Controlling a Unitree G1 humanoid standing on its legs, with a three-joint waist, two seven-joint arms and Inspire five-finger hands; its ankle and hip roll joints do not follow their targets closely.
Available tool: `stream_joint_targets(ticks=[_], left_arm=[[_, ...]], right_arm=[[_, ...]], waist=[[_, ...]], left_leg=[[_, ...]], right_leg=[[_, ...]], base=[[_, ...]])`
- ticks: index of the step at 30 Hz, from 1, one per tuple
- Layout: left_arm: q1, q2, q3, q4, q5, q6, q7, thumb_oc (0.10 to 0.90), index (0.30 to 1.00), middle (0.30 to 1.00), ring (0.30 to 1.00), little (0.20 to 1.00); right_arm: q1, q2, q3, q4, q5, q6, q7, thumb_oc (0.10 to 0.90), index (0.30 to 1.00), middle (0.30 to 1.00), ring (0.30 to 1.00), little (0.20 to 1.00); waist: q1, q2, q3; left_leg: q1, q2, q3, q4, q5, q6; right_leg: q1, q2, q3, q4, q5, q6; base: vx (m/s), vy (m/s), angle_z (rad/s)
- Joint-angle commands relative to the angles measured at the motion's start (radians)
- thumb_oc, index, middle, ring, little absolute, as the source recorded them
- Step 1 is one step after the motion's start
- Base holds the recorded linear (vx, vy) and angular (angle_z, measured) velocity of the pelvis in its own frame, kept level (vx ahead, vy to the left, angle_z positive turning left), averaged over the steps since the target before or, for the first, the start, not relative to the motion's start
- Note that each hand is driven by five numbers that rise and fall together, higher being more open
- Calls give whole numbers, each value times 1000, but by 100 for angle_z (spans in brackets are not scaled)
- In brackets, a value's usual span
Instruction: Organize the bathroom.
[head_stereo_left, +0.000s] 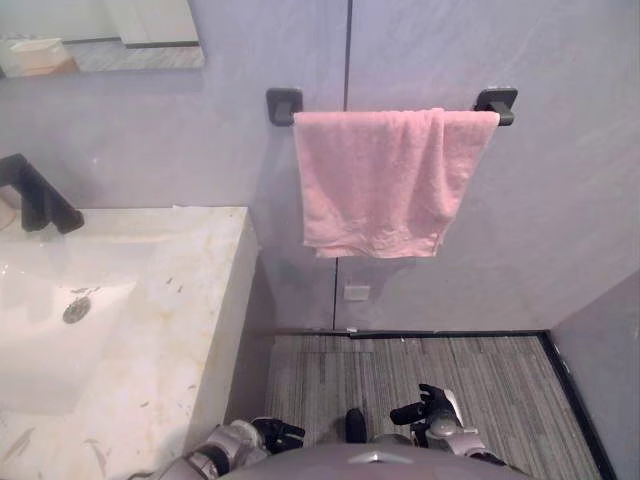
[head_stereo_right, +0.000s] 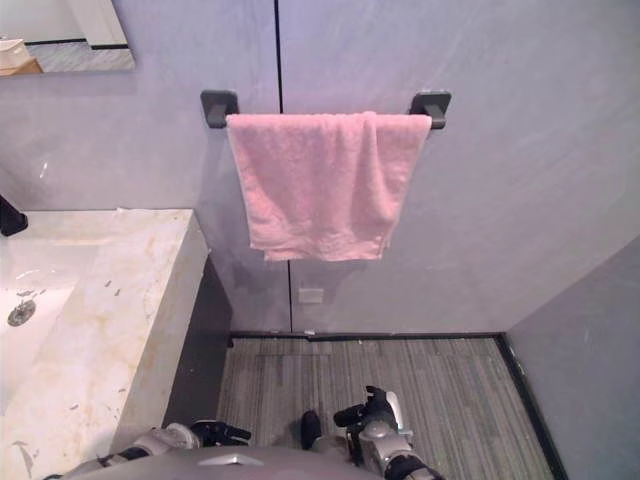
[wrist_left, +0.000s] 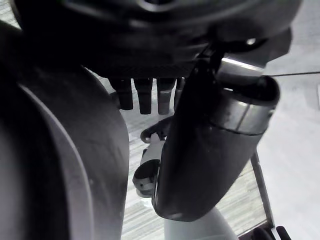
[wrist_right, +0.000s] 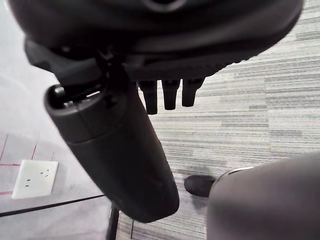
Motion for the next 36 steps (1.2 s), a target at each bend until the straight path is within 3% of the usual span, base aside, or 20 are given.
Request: stream_joint_targets(ticks=[1,9,13,18,24,30,36], left_arm=[[-16,38,39,46,51,-4,-56,800,900,900,900,900],[15,54,32,0,12,-123,-138,800,900,900,900,900],[23,51,-7,0,119,-98,-214,800,900,900,900,900],[11,52,-28,4,119,-42,-335,800,900,900,900,900],[11,64,-23,-2,114,-51,-308,800,900,900,900,900],[21,68,4,-34,-27,-161,-285,800,900,900,900,900],[13,44,-32,-56,41,-205,-231,800,900,900,900,900]], right_arm=[[-84,20,-6,44,-32,-38,9,800,900,900,900,900],[-82,31,-55,94,-57,-84,8,800,900,900,900,900],[-90,30,-65,146,-73,-80,27,800,900,900,900,900],[-88,23,-68,168,-91,-83,63,800,900,900,900,900],[-83,20,-74,162,-96,-133,106,800,900,900,900,900],[-78,21,-66,132,-89,-156,133,800,900,900,900,900],[-89,35,-58,149,-58,-171,131,800,900,900,900,900]], waist=[[22,-23,54],[32,-10,69],[35,-7,70],[25,-3,66],[23,4,61],[23,-1,58],[29,-16,52]], left_leg=[[14,-51,32,28,-85,44],[2,-59,45,5,-57,59],[9,-53,61,12,-61,59],[25,-63,66,23,-76,66],[38,-66,59,18,-65,64],[53,-66,61,20,-70,66],[68,-61,70,17,-87,70]], right_leg=[[-106,-87,0,27,59,152],[-118,-107,9,28,63,161],[-117,-108,-11,19,57,161],[-109,-120,-8,22,61,161],[-110,-121,-9,17,61,160],[-103,-115,-13,21,64,158],[-85,-109,-19,52,64,153]], base=[[-93,78,-6],[-99,79,-8],[-13,26,0],[-10,48,-5],[12,17,-5],[33,-27,-1],[69,-82,2]])
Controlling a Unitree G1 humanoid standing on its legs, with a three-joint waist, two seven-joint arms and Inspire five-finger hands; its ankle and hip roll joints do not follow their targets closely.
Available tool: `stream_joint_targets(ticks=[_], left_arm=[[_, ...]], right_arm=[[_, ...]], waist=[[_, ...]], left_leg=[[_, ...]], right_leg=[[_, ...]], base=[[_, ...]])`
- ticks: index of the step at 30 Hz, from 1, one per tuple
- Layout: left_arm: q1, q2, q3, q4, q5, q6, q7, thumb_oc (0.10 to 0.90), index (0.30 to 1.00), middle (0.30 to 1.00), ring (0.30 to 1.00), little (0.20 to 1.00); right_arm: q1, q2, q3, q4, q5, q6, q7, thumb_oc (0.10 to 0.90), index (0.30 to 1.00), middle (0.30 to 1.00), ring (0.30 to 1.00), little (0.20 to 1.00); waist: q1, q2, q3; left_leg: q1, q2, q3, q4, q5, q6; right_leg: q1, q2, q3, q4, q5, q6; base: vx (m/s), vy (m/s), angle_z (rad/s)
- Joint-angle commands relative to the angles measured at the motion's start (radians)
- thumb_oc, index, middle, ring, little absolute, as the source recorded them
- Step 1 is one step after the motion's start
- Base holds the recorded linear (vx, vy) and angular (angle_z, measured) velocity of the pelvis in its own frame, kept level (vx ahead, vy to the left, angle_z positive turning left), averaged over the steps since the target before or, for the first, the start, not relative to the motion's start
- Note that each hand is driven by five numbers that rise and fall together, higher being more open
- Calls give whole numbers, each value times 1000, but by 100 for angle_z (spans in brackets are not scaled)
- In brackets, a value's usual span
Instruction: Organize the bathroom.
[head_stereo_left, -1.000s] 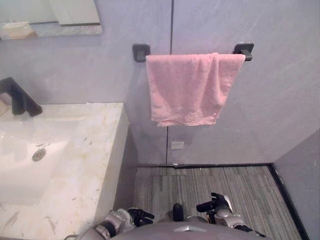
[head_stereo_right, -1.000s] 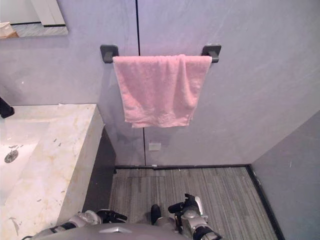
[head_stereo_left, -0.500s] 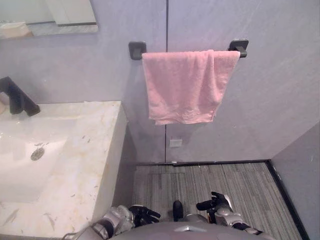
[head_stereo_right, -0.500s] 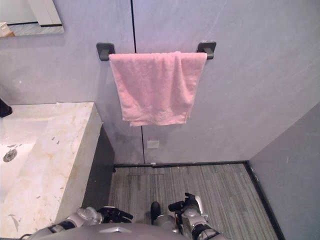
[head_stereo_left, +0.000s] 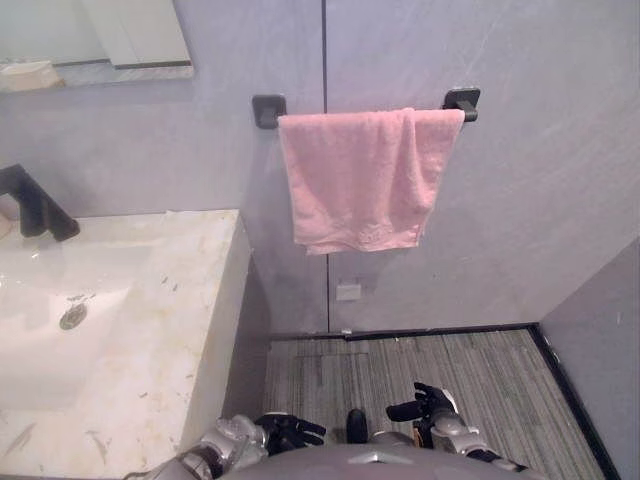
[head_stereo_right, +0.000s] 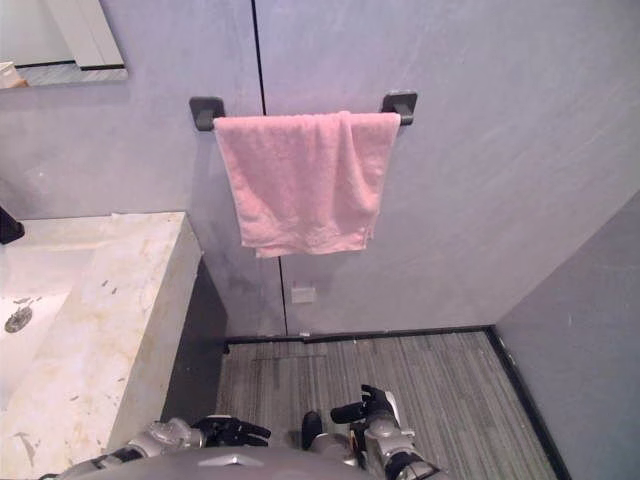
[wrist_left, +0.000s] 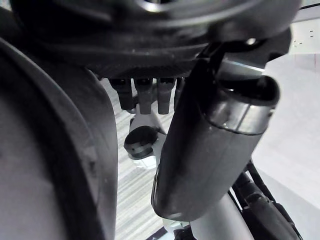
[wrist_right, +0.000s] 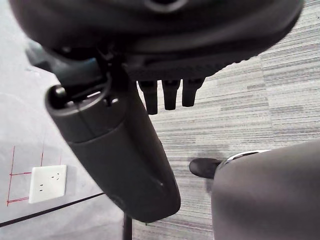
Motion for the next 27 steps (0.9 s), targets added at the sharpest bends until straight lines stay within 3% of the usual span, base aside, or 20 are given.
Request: stream_joint_targets(ticks=[1,4,12,18,19,20,21,22,23,24,27], left_arm=[[6,11,-20,-26,20,-56,-7,800,900,900,900,900],[-4,-1,-58,-23,105,-26,8,800,900,900,900,900],[-1,-17,-92,-9,73,68,36,800,900,900,900,900],[3,-15,-83,-7,39,123,76,800,900,900,900,900],[0,-15,-71,-8,64,127,69,800,900,900,900,900],[-2,-15,-69,-9,73,127,65,800,900,900,900,900],[-21,-12,-70,-14,155,142,26,800,900,900,900,900],[-29,-8,-76,-17,203,140,18,800,900,900,900,900],[-32,-5,-79,-19,215,139,18,800,900,900,900,900],[-48,16,-89,-29,241,145,23,800,900,900,900,900],[-59,49,-73,-33,206,165,38,800,900,900,900,900]], right_arm=[[-49,7,35,21,-16,-65,-4,800,900,900,900,900],[-58,12,48,24,-32,-57,2,800,900,900,900,900],[-80,9,113,29,-86,1,48,800,900,900,900,900],[-90,5,126,44,-83,23,41,800,900,900,900,900],[-89,3,113,50,-62,21,19,800,900,900,900,900],[-89,3,109,51,-58,20,15,800,900,900,900,900],[-84,-3,85,57,11,-1,-16,800,900,900,900,900],[-86,-6,72,58,26,-3,-29,800,900,900,900,900],[-87,-7,68,58,26,-5,-36,800,900,900,900,900],[-93,-21,57,58,60,-16,-68,800,900,900,900,900],[-117,-49,18,56,121,-19,-93,800,900,900,900,900]], waist=[[28,-7,12],[23,-8,3],[34,3,-16],[66,15,-16],[71,18,-16],[70,19,-16],[61,27,-13],[55,33,-12],[53,32,-13],[44,57,-8],[30,80,4]], left_leg=[[1,-59,29,18,-84,63],[21,-51,35,21,-100,61],[43,-45,-16,68,-144,35],[30,-20,-29,19,-96,3],[12,-2,30,2,-74,-11],[8,0,43,2,-73,-14],[-5,13,156,2,-73,-22],[-10,12,206,2,-73,-24],[-15,8,219,2,-69,-24],[2,11,289,4,-94,-26],[4,2,352,2,-83,-30]], right_leg=[[-138,-95,20,47,53,138],[-130,-85,12,52,37,134],[-118,-46,21,43,-4,98],[-84,-34,-26,12,-27,80],[-67,-45,-65,-3,-38,83],[-64,-49,-75,-5,-40,84],[-47,-72,-144,-6,-52,93],[-44,-87,-184,-3,-55,99],[-47,-95,-196,-2,-53,100],[-40,-111,-257,10,-61,122],[-63,-142,-321,57,-45,137]], base=[[49,-62,5],[105,-125,4],[86,-130,3],[-3,-130,19],[-100,-101,33],[-219,-91,49],[-228,-41,82],[-247,-31,113],[-217,39,183],[-189,59,166],[-237,115,167]])
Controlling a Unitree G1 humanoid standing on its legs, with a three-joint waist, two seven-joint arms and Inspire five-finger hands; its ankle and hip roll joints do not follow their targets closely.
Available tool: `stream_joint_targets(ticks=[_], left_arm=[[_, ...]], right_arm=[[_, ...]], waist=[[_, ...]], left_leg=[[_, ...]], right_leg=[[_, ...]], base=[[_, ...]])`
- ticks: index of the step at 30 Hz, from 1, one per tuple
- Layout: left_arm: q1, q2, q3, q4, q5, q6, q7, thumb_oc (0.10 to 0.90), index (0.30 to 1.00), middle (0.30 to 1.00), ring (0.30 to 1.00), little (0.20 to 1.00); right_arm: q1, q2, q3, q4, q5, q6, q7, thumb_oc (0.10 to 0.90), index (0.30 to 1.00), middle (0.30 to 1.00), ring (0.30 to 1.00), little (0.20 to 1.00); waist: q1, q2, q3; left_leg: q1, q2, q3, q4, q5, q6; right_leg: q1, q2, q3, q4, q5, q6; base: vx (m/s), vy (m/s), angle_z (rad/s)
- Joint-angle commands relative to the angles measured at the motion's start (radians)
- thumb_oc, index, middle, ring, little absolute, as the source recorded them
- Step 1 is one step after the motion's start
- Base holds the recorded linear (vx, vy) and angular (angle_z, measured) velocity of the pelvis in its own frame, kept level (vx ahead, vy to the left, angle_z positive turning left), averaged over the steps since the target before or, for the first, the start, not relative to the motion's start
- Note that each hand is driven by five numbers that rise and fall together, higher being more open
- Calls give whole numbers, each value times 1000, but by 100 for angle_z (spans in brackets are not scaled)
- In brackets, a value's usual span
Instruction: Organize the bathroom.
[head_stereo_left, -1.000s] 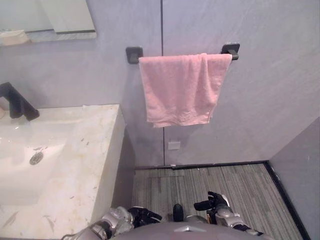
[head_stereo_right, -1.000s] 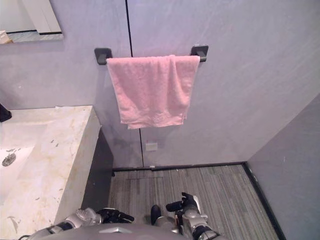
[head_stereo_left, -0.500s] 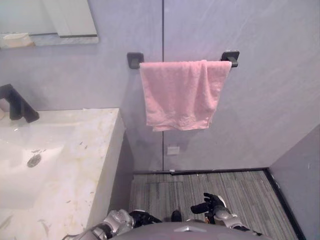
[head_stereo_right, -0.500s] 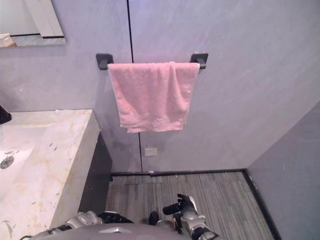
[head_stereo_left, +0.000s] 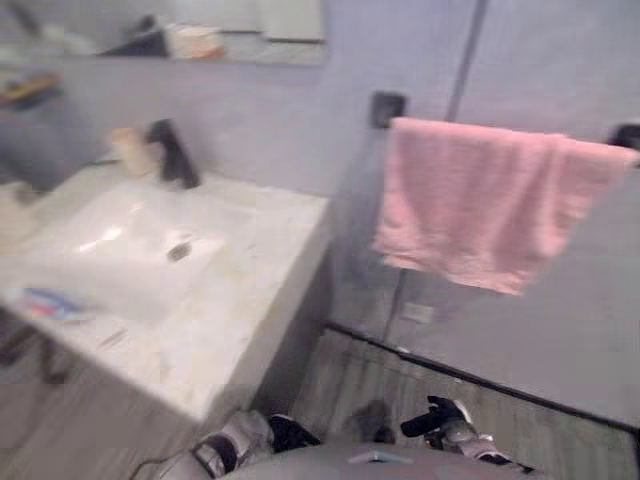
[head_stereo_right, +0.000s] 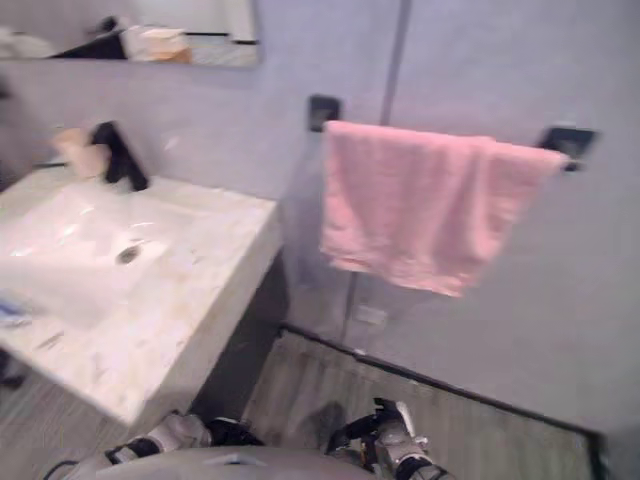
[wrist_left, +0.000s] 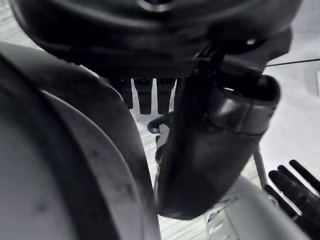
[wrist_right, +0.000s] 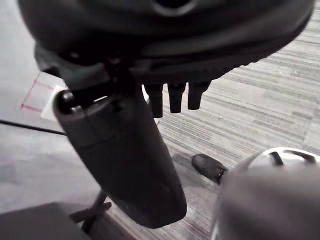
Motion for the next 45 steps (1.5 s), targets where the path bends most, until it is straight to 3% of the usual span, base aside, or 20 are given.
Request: stream_joint_targets(ticks=[1,4,14,17,22,23,25,29,32,35,36,37,41,45], left_arm=[[-19,127,42,10,-38,41,4,800,900,900,900,900],[-1,136,57,0,-84,51,-7,800,900,900,900,900],[44,139,126,25,-203,41,0,800,900,900,900,900],[55,144,146,23,-235,54,-10,800,900,900,900,900],[82,153,199,48,-282,139,33,800,900,900,900,900],[94,153,229,79,-280,197,105,800,900,900,900,900],[104,158,275,132,-271,259,147,800,900,900,900,900],[117,160,315,189,-231,305,163,800,900,900,900,900],[120,153,330,218,-225,299,226,800,900,900,900,900],[109,147,358,227,-272,259,380,800,900,900,900,900],[109,147,358,227,-272,259,380,800,900,900,900,900],[102,151,390,226,-298,200,483,800,900,900,900,900],[105,160,411,217,-285,169,576,800,900,900,900,900],[115,188,409,219,-128,167,689,800,900,900,900,900]], right_arm=[[-132,35,-73,40,62,-45,-47,800,900,900,900,900],[-149,25,-82,58,23,-39,-21,800,900,900,900,900],[-142,29,-105,116,-27,22,0,800,900,900,900,900],[-136,23,-115,119,-20,33,-3,800,900,900,900,900],[-128,13,-128,130,-32,61,0,800,900,900,900,900],[-121,12,-133,136,-17,69,-3,800,900,900,900,900],[-109,14,-138,143,3,81,-13,800,900,900,900,900],[-88,19,-149,150,23,87,-14,800,900,900,900,900],[-76,25,-157,156,41,89,-18,800,900,900,900,900],[-61,29,-162,161,48,74,-12,800,900,900,900,900],[-61,29,-162,161,48,74,-12,800,900,900,900,900],[-57,30,-174,164,60,72,-10,800,900,900,900,900],[-56,27,-180,163,62,60,-1,800,900,900,900,900],[-58,9,-181,161,54,42,27,800,900,900,900,900]], waist=[[3,9,88],[28,5,102],[39,-15,103],[34,-26,100],[43,-31,93],[47,-34,91],[46,-42,88],[42,-52,83],[30,-58,81],[14,-67,81],[14,-67,81],[15,-78,89],[22,-86,103],[27,-93,121]], left_leg=[[94,-95,-22,-59,-60,23],[65,-111,-75,-59,-40,41],[76,-125,-131,-59,-41,82],[73,-139,-159,-59,-24,93],[82,-146,-209,-59,-28,103],[83,-147,-232,-59,-28,105],[83,-148,-266,-59,-27,107],[72,-149,-294,-59,-19,106],[65,-148,-312,-59,-15,106],[56,-152,-344,-59,-11,110],[56,-152,-344,-59,-11,110],[56,-155,-359,-59,-11,110],[57,-153,-366,-59,-8,107],[49,-154,-373,-59,1,106]], right_leg=[[-68,-19,127,51,7,171],[-58,-9,156,58,12,172],[-77,-36,193,84,59,188],[-86,-38,214,83,74,173],[-87,-43,245,99,68,166],[-89,-43,261,108,61,162],[-94,-40,292,121,52,157],[-99,-37,320,126,49,155],[-105,-16,360,130,39,152],[-111,13,428,125,32,152],[-111,13,428,125,31,152],[-114,12,447,128,44,155],[-115,7,448,126,57,159],[-122,9,454,129,70,165]], base=[[-105,68,134],[-156,55,78],[-109,72,21],[-68,55,11],[-23,72,44],[-9,58,45],[1,65,53],[8,36,52],[11,36,59],[-8,23,29],[-17,13,6],[-14,7,-5],[-30,7,-9],[-41,30,11]])
